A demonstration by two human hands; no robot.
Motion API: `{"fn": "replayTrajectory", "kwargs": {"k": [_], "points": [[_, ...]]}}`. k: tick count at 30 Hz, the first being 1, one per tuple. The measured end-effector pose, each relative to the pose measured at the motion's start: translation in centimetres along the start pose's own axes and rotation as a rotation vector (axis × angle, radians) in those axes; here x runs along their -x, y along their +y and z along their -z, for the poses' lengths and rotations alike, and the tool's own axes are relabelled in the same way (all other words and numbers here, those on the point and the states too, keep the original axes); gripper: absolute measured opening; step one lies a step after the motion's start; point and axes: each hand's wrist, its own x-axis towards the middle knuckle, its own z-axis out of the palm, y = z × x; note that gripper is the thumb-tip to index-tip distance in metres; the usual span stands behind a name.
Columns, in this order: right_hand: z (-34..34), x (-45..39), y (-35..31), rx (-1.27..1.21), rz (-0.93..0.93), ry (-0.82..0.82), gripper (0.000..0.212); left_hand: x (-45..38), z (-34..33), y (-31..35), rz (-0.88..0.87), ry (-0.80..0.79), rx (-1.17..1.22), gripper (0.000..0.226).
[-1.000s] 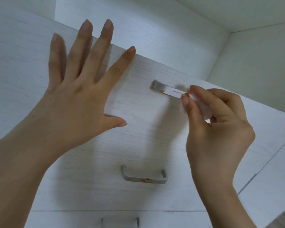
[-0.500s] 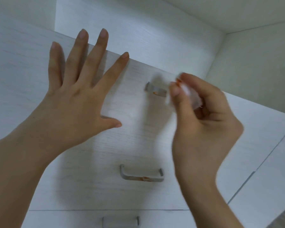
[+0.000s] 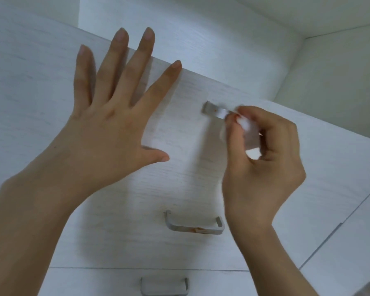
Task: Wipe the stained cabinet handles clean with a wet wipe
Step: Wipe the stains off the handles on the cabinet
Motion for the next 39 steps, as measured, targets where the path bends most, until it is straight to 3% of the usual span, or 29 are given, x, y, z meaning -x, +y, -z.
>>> {"fn": "replayTrajectory", "kwargs": {"k": [8, 15, 21, 30, 39], "points": [[1.9, -0.9, 1.3, -0.027, -0.219, 0.068, 0.015, 0.0, 0.1, 0.1, 0.004, -0.008, 0.022, 0.114], [2.2, -1.7, 0.9, -0.104, -0.367, 0.116, 0.007, 0.0, 0.2, 0.2, -0.004, -0.016, 0.011, 0.114], [-0.6, -1.5, -2.7, -0.168, -0.123, -0.011, 0.017, 0.0, 0.1, 0.2, 0.012, -0.012, 0.002, 0.122], [-0.9, -1.5, -1.6, 0.126, 0.156, -0.165, 0.024, 0.0, 0.2, 0.1, 0.027, -0.013, 0.026, 0.123], [-1.6, -1.6, -1.8, 0.085, 0.122, -0.134, 0.002, 0.1, 0.2, 0.1, 0.016, 0.0, 0.001, 0.122]]}}
